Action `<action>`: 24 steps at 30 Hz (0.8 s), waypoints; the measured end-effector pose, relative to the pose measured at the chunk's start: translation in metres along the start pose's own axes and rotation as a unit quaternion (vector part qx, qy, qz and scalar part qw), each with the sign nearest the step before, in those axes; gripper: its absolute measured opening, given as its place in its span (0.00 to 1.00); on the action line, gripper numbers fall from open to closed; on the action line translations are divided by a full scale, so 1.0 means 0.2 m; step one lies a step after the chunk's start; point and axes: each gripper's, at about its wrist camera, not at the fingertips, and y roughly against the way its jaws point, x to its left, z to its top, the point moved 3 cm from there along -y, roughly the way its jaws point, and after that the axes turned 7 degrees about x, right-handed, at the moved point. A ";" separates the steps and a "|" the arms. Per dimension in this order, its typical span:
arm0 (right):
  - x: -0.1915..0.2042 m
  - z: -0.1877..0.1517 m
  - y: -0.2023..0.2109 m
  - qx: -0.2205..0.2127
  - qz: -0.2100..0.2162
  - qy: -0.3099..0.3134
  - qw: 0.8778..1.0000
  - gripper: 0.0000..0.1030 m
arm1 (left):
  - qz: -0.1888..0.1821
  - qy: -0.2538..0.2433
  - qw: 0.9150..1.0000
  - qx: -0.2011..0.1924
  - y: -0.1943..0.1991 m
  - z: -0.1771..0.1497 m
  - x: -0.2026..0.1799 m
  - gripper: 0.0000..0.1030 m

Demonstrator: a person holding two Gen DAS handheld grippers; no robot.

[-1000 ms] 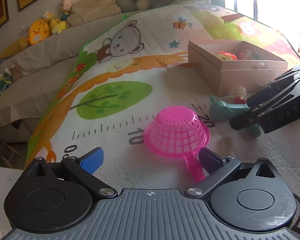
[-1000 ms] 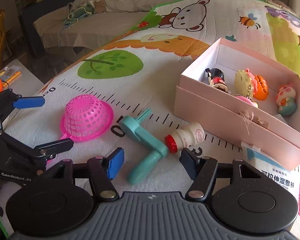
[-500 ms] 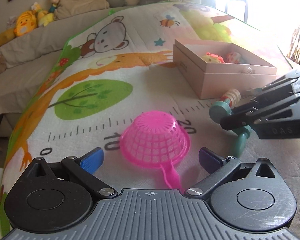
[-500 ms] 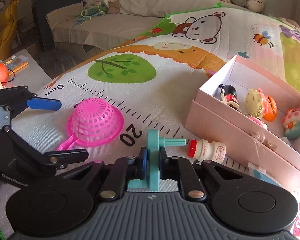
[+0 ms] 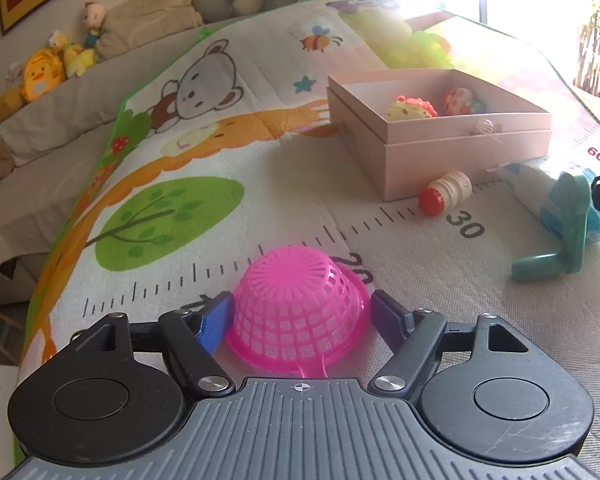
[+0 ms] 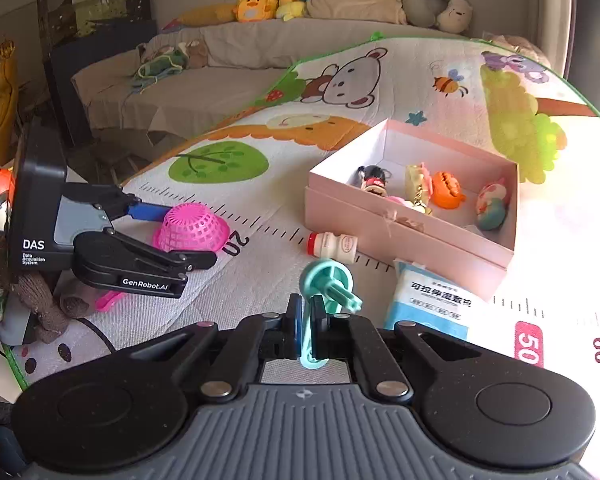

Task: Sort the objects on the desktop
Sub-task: 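Grasp the pink strainer basket with the left gripper and lift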

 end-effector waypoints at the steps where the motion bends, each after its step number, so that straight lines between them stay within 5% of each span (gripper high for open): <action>1: -0.01 -0.01 0.02 -0.005 0.000 -0.005 1.000 0.04 | -0.001 0.001 1.000 -0.001 0.01 0.00 -0.01 0.76; 11: -0.12 -0.03 0.12 -0.021 0.000 -0.033 0.999 0.05 | -0.033 -0.037 0.994 -0.102 0.32 0.20 -0.15 0.76; 12: -0.12 -0.04 0.11 -0.015 0.010 -0.039 0.999 0.08 | -0.038 -0.039 0.993 -0.102 0.33 0.19 -0.17 0.76; 14: -0.11 -0.08 0.04 0.004 0.029 -0.066 0.997 0.31 | -0.051 -0.039 0.994 -0.092 0.31 0.16 -0.20 0.76; 24: -0.10 -0.03 -0.31 0.019 -0.044 -0.108 0.993 0.43 | -0.063 0.003 0.998 -0.027 0.14 0.01 -0.13 0.76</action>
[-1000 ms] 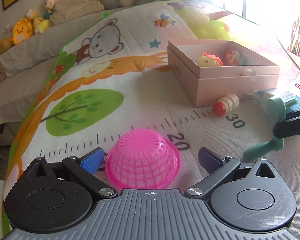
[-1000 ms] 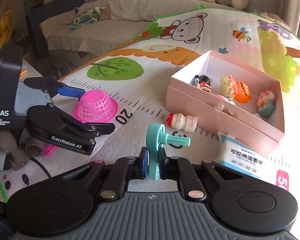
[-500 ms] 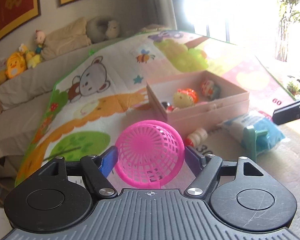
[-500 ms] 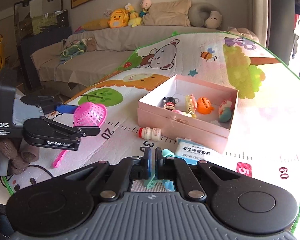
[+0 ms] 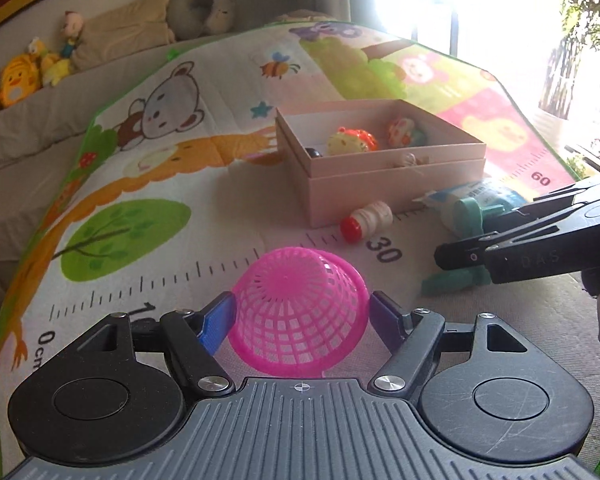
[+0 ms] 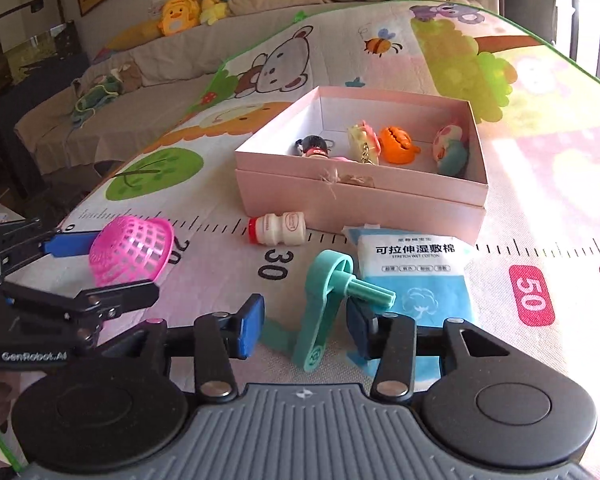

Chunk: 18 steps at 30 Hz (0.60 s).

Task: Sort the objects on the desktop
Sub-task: 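Grasp the pink strainer basket with the left gripper and lift, then drop the basket into the pink box while the right gripper drops the teal toy in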

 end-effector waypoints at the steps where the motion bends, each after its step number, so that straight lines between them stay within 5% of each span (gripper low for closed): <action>1: 0.01 0.01 -0.02 0.001 -0.004 0.005 1.000 0.39 | -0.004 0.003 1.000 0.002 -0.01 -0.01 0.01 0.76; 3: 0.02 0.02 -0.06 0.012 -0.004 0.011 1.000 0.33 | -0.008 0.005 1.000 0.006 -0.02 -0.02 0.02 0.76; 5: 0.03 0.02 -0.07 0.019 -0.003 0.016 1.000 0.14 | -0.009 0.005 1.000 0.008 -0.03 -0.03 0.03 0.76; 13: 0.03 -0.01 0.11 -0.002 0.019 0.042 0.999 0.11 | -0.012 -0.003 1.000 -0.009 0.03 0.00 -0.01 0.76; 18: 0.00 0.08 0.40 -0.069 0.018 0.067 0.995 0.11 | -0.014 -0.036 0.997 -0.065 0.17 0.16 -0.08 0.76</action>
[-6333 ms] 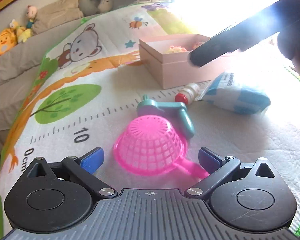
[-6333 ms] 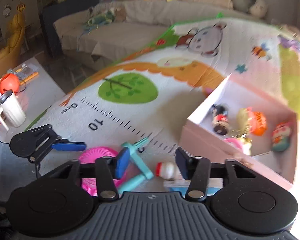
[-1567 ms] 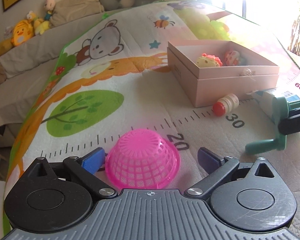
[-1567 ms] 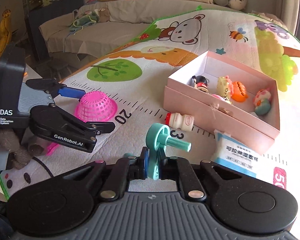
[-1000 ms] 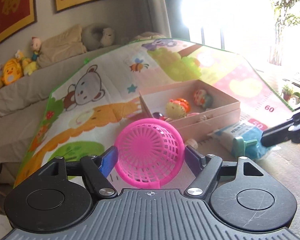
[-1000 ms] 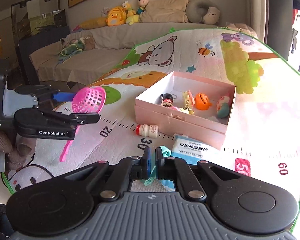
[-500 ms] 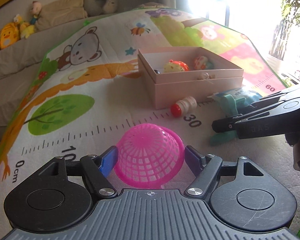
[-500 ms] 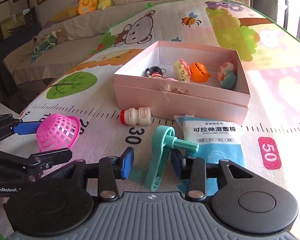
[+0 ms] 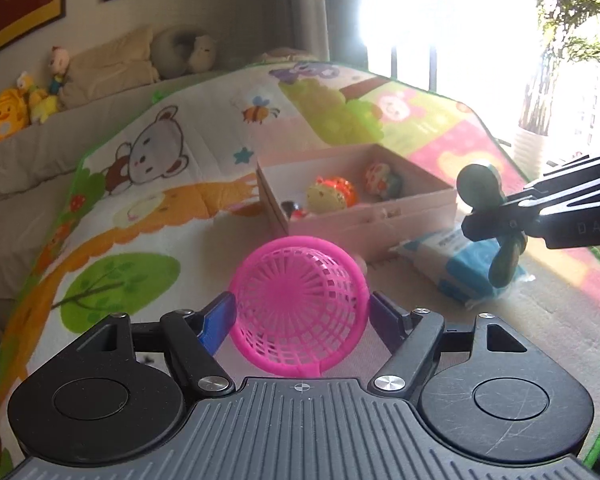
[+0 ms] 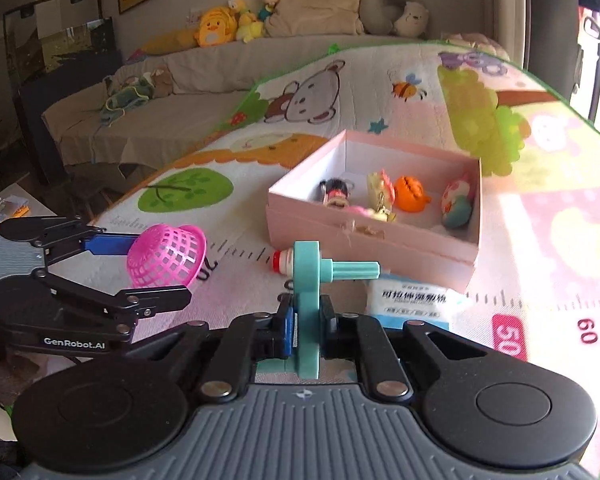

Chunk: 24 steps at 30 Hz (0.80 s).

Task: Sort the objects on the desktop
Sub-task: 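Drop the basket into the pink box while the right gripper drops the teal toy in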

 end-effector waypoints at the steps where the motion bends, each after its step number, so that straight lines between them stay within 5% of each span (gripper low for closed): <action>1: -0.02 0.06 0.07 -0.023 -0.011 0.003 1.000 0.11 | 0.002 -0.014 1.000 -0.020 0.02 0.07 -0.02 0.76; 6: -0.20 0.30 0.24 -0.104 -0.078 -0.005 0.992 0.11 | -0.005 -0.049 0.996 -0.080 -0.05 0.43 -0.07 0.76; 9: -0.34 0.41 0.22 -0.112 -0.096 -0.028 0.989 0.11 | -0.046 -0.042 0.994 -0.093 -0.26 0.65 -0.09 0.83; 12: -0.43 0.46 0.14 -0.099 -0.102 -0.041 0.989 0.11 | -0.022 -0.019 0.997 -0.074 -0.46 0.76 -0.04 0.92; 16: -0.48 0.48 0.01 -0.074 -0.095 -0.041 0.992 0.11 | -0.024 0.029 0.998 -0.055 -0.51 0.67 0.10 0.97; 24: -0.51 0.56 -0.43 -0.009 -0.038 -0.075 0.996 0.11 | -0.009 0.032 0.999 -0.017 -0.43 0.29 0.19 0.98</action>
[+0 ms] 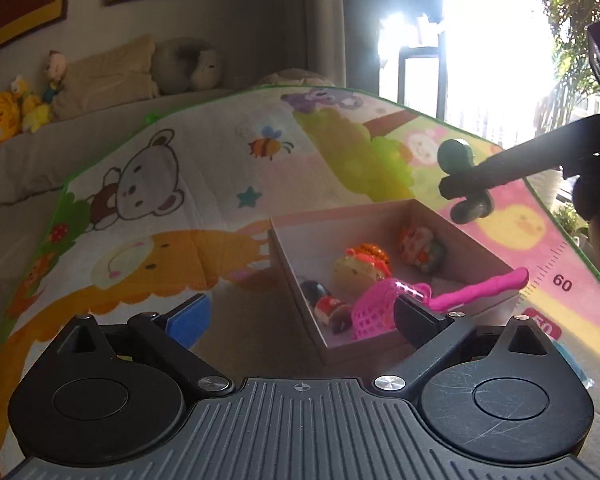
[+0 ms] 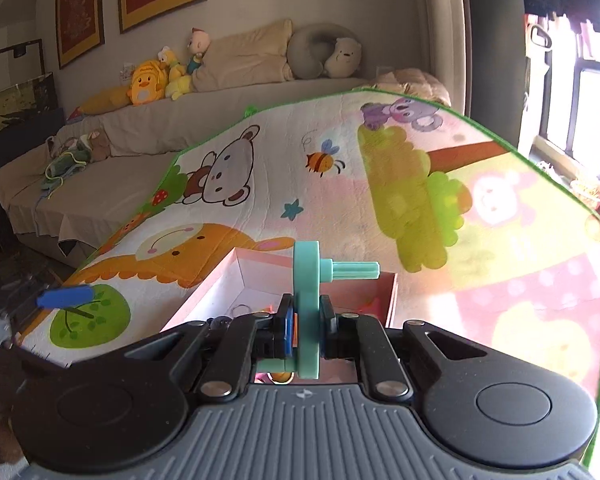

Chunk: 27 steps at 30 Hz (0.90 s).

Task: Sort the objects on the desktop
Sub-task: 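Drop the basket into the pink box while the right gripper drops the teal toy in, then grasp the white yogurt bottle with the left gripper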

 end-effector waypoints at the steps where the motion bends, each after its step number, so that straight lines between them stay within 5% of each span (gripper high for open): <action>1: 0.01 0.01 -0.06 0.014 -0.003 0.002 1.000 0.13 | 0.004 0.001 1.000 0.006 0.02 -0.04 0.01 0.98; 6: 0.06 -0.03 -0.16 0.053 0.003 0.006 0.999 0.29 | 0.002 0.021 0.999 0.027 0.12 -0.22 0.03 1.00; 8: 0.11 -0.03 -0.13 0.051 0.035 0.015 0.998 0.67 | -0.008 0.034 0.999 0.035 0.12 -0.29 0.03 1.00; 9: 0.13 -0.03 -0.13 0.055 0.054 0.020 0.997 0.70 | -0.015 0.042 0.998 0.040 0.12 -0.32 0.03 1.00; 18: 0.20 -0.08 -0.38 0.187 0.057 0.023 0.980 0.69 | -0.043 0.070 0.996 0.044 0.11 -0.41 0.04 1.00; 20: 0.22 -0.11 -0.40 0.200 0.058 0.036 0.977 0.54 | -0.047 0.075 0.995 0.040 0.11 -0.41 0.05 1.00; 24: 0.26 -0.09 -0.36 0.184 0.052 0.053 0.980 0.54 | -0.050 0.079 0.995 0.043 0.10 -0.42 0.05 1.00; 27: 0.28 0.00 -0.28 0.123 0.033 0.063 0.990 0.54 | -0.050 0.080 0.995 0.045 0.10 -0.42 0.05 1.00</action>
